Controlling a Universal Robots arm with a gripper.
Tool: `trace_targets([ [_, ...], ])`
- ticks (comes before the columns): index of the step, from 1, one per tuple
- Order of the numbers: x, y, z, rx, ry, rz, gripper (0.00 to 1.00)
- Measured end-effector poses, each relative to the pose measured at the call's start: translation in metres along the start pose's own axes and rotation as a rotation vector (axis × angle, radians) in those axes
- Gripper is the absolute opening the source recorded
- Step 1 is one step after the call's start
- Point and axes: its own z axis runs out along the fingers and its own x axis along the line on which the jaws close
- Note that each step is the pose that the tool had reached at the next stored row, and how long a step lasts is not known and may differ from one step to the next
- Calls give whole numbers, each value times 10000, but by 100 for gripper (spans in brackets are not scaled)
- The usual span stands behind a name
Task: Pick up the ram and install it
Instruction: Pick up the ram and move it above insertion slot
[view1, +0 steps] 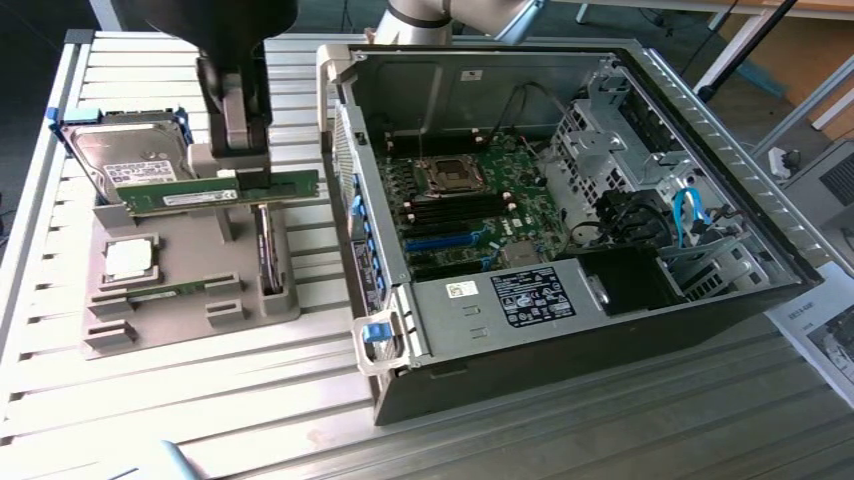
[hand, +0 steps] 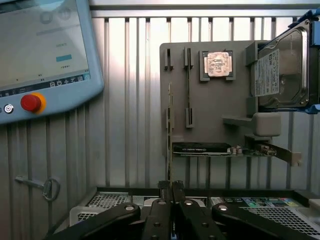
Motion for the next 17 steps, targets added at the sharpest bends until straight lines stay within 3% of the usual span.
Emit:
trace_targets([
  [6,8,-176,1,-3,-1,0,12],
  [8,16,-277,1,-8,0,0,12],
  [12,23,-370,2,-9,-1,0,12],
  [17,36,-578,3,-16,0,0,12],
])
